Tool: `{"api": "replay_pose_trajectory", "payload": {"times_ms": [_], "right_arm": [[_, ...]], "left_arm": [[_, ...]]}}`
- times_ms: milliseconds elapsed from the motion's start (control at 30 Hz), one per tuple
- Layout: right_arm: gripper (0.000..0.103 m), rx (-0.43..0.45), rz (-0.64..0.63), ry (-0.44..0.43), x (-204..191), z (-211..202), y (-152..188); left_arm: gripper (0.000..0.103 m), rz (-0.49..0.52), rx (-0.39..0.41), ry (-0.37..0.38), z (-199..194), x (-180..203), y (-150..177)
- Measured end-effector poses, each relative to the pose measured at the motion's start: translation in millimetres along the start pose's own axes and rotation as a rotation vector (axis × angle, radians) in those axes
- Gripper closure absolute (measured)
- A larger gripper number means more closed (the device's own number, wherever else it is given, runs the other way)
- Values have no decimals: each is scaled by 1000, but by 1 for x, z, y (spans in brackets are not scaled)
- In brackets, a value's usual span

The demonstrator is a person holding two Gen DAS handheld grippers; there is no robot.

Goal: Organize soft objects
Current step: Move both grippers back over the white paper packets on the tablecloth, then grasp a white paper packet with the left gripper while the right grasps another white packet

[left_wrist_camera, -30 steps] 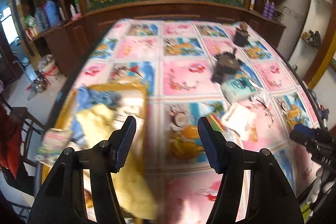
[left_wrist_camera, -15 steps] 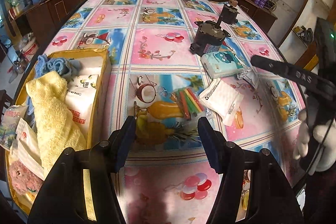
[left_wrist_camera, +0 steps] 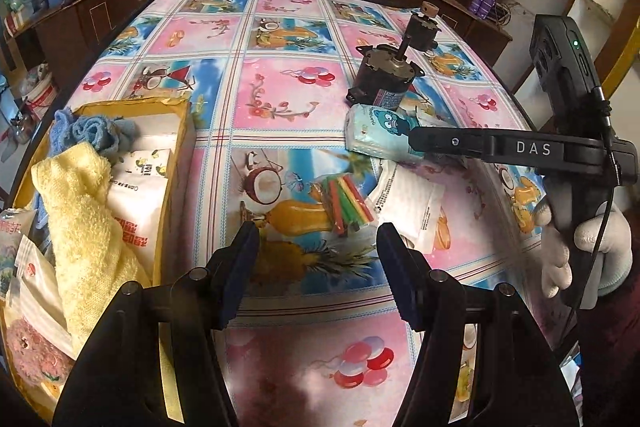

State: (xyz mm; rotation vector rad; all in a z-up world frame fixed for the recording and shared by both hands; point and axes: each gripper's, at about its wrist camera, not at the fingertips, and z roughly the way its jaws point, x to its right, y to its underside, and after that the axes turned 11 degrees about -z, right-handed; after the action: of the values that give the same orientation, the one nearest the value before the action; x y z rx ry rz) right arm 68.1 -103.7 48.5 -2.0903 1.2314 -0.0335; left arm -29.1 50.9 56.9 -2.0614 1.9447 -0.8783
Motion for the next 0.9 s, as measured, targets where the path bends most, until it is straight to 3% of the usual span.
{"api": "replay_pose_trajectory", "payload": {"times_ms": [100,167,300,467,500,633,833,900], "right_arm": [[53,6,-130,125,-16,1,-10],[46,5,-179,141,-20,10,-19],[46,-70,-292,183,-28,42,-34],[46,-115,-307,224,-30,56,-35],[48,-124,-289,220,-28,55,-33],[86,-148,-257,265,-25,42,-25],[91,-182,-168,288,-1,22,3],[90,-185,-139,266,8,18,9]], "left_arm": [[42,18,-9,29,4,7,2],[42,36,-16,41,7,13,4],[42,86,-10,54,6,21,6],[42,124,-10,49,9,24,6],[42,134,-10,46,11,26,6],[42,182,-17,41,21,39,6],[42,283,-39,68,51,65,5],[42,326,-52,39,69,75,3]]}}
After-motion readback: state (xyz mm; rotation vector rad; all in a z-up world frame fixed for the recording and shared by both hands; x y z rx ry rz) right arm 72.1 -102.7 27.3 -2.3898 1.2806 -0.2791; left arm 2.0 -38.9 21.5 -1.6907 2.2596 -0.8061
